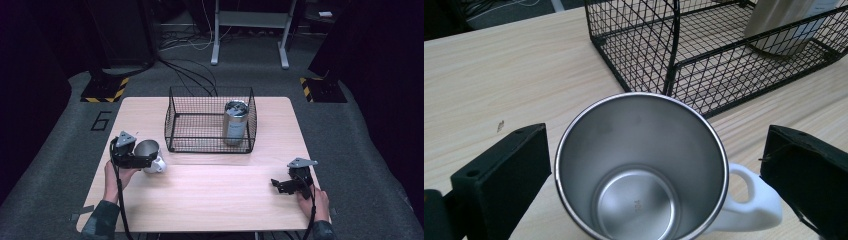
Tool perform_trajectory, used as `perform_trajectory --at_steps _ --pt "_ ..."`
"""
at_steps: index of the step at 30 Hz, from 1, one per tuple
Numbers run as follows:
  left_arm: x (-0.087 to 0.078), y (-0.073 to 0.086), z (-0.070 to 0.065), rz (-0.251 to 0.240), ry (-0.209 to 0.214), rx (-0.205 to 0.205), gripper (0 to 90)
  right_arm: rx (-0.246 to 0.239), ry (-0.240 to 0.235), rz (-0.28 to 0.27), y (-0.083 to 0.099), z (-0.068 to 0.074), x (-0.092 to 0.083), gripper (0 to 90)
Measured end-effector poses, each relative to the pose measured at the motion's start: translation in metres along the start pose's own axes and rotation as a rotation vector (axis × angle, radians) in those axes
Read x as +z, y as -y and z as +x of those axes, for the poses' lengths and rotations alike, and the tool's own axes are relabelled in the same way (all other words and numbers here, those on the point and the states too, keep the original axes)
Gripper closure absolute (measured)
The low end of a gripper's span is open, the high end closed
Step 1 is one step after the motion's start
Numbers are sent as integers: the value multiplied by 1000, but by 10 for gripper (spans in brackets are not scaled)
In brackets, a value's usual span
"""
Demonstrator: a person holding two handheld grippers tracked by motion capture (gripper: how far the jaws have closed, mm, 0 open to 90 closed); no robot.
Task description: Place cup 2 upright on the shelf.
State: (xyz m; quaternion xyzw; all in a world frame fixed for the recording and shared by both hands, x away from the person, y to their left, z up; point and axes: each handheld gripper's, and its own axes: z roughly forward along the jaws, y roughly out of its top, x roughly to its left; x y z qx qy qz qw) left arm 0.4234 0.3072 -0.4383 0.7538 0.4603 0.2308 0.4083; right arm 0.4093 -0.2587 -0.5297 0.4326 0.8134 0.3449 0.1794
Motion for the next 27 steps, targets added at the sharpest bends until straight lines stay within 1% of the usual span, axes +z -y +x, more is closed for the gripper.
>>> perform_trajectory --at_steps 2,4,5,6,10,15,18,20,21,22,25,27 --pt "3 0 0 -2 -2 5 4 0 0 0 0 0 0 0" --pt "5 -1 0 9 5 6 11 0 0 0 0 0 0 0" --pt "6 -1 -1 1 -2 4 19 0 0 0 0 0 0 0" --pt "7 -1 0 10 3 9 26 0 0 0 0 0 0 0" --pt "9 -1 -2 16 2 21 56 0 0 0 0 0 0 0" --pt "13 2 -1 25 2 25 144 0 0 0 0 0 0 0" --pt "15 2 -1 23 -2 30 151 0 0 0 0 0 0 0" --pt "16 2 -1 32 1 35 155 0 0 0 0 0 0 0" --pt "17 3 -1 25 -1 31 157 0 0 0 0 0 0 0" --pt "17 3 -1 30 3 29 159 0 0 0 0 0 0 0" --pt "17 3 -1 24 -7 31 165 0 0 0 0 0 0 0" --pt "16 2 -3 17 -17 41 155 0 0 -1 0 0 0 0"
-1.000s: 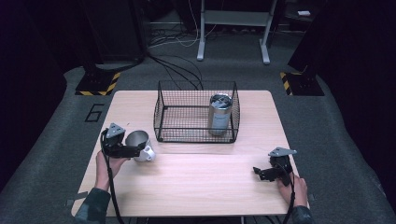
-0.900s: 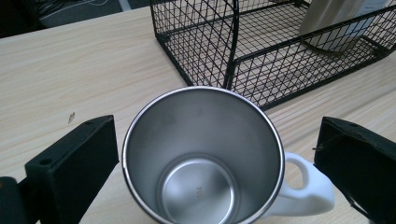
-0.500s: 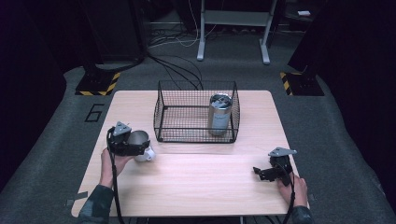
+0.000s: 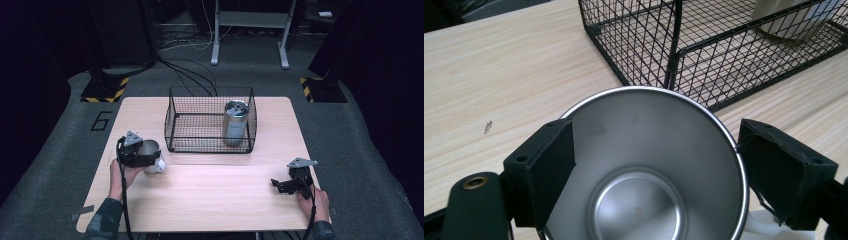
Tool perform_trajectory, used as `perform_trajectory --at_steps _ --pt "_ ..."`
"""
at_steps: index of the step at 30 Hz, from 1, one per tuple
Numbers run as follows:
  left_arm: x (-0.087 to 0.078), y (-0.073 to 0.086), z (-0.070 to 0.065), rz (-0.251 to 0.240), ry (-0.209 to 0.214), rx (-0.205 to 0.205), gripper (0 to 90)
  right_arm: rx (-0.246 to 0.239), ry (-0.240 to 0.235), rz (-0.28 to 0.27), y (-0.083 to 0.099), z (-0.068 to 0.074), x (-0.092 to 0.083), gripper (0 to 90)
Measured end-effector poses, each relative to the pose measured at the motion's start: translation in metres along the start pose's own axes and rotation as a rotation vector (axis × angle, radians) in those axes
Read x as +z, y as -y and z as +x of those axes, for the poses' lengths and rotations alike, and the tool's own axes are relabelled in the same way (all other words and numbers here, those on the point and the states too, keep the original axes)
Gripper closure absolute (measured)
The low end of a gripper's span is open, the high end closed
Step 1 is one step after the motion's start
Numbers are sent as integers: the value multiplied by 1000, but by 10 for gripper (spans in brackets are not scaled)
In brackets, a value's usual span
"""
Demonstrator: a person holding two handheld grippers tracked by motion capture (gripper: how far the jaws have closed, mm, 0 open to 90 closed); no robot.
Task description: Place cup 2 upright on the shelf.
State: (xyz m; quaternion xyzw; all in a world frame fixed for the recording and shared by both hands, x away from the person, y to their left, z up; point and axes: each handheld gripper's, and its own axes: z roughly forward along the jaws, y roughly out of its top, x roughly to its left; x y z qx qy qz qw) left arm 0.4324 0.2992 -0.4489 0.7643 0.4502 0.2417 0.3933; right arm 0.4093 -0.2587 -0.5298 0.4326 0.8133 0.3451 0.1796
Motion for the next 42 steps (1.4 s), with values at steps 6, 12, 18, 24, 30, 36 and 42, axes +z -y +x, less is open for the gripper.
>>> perform_trajectory --at_steps 6,12,18,24,30,36,42 --pt "-4 -4 0 -7 -19 24 135 0 0 0 0 0 0 0" --pt "-2 -5 0 -22 -42 34 91 0 0 0 0 0 0 0" --pt "1 -7 5 4 -23 38 54 0 0 0 0 0 0 0" --pt "4 -5 9 1 1 6 51 0 0 0 0 0 0 0" --pt "5 -3 11 7 22 -8 49 0 0 0 0 0 0 0" --pt "8 1 13 8 42 -47 49 0 0 0 0 0 0 0" --pt "8 1 13 7 38 -50 60 0 0 0 0 0 0 0"
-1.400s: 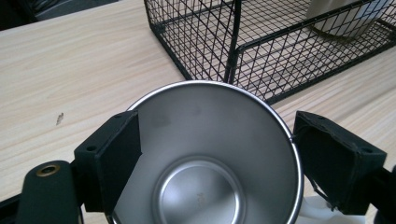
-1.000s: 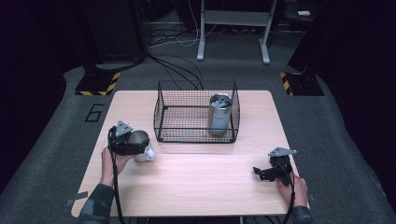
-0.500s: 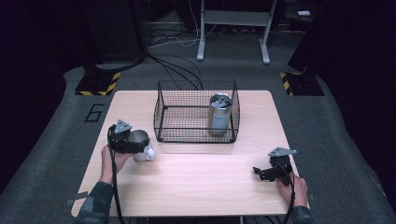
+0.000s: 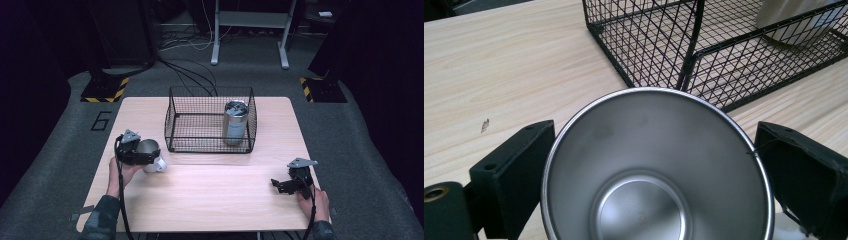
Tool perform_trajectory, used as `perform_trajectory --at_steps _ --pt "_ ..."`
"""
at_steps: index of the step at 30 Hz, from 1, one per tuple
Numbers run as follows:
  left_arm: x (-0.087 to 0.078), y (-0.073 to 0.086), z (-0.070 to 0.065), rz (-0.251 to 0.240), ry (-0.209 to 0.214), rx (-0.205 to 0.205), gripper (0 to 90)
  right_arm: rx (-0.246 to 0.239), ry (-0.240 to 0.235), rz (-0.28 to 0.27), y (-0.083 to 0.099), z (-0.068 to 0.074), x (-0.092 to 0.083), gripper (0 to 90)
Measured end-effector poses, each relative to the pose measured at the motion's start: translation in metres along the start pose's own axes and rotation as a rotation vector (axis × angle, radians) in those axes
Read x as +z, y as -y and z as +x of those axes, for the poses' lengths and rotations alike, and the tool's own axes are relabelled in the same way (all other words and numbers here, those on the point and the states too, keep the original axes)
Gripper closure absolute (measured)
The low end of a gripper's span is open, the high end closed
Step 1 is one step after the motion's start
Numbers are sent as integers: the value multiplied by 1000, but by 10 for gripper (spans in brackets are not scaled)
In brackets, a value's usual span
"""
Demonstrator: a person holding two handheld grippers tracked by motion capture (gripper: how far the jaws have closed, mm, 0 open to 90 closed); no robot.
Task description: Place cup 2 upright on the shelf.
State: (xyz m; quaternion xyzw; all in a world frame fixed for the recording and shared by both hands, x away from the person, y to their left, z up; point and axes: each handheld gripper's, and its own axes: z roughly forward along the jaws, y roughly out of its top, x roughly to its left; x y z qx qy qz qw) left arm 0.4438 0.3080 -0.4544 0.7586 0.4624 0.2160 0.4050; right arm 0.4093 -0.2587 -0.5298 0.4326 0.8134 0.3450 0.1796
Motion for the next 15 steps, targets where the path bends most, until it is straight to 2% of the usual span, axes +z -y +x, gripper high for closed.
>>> perform_trajectory --at_steps 7,15 --pt "-1 0 2 -12 -1 6 65 0 0 0 0 0 0 0" --pt "-10 -3 1 -21 8 13 65 0 0 0 0 0 0 0"
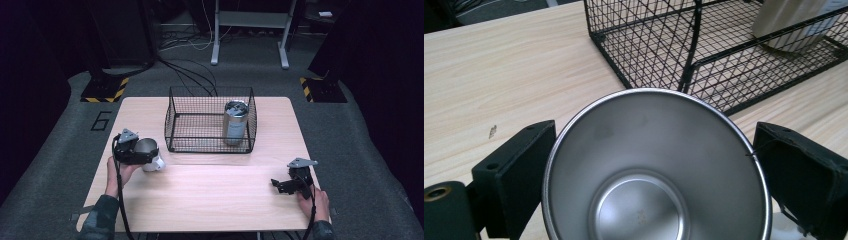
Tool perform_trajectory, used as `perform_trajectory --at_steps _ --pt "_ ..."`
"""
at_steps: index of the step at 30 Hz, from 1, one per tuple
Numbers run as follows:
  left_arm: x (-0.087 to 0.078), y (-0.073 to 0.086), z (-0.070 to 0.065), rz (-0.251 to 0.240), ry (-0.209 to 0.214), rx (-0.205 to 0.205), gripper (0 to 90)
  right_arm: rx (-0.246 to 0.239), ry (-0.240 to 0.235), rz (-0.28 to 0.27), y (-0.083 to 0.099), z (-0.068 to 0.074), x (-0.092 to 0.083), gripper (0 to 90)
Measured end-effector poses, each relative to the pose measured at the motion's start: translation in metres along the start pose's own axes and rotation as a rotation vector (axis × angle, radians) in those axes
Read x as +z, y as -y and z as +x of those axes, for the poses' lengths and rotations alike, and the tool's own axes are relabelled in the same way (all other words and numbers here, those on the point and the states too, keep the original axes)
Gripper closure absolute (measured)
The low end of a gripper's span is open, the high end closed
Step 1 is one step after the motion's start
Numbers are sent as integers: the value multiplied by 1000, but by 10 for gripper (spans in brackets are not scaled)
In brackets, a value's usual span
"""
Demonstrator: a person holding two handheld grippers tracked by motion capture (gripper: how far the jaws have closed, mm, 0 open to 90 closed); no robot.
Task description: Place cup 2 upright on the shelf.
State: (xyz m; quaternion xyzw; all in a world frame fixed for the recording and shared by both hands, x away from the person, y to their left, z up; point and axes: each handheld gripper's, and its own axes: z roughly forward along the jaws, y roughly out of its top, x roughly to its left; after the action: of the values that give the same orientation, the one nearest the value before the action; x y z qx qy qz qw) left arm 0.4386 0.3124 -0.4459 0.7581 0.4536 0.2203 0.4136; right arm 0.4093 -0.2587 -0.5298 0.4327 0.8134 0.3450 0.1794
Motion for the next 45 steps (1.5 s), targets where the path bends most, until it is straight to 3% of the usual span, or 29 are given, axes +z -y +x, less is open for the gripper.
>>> perform_trajectory --at_steps 8,13,33,45 --pt "-5 -2 -5 6 10 24 65 0 0 0 0 0 0 0" --pt "-8 -5 -7 -7 25 11 65 0 0 0 0 0 0 0" --pt "-26 -29 -28 -35 91 72 65 -1 0 0 0 0 0 0" --pt "-28 -40 -44 -41 122 108 65 -1 0 -1 0 0 0 0"
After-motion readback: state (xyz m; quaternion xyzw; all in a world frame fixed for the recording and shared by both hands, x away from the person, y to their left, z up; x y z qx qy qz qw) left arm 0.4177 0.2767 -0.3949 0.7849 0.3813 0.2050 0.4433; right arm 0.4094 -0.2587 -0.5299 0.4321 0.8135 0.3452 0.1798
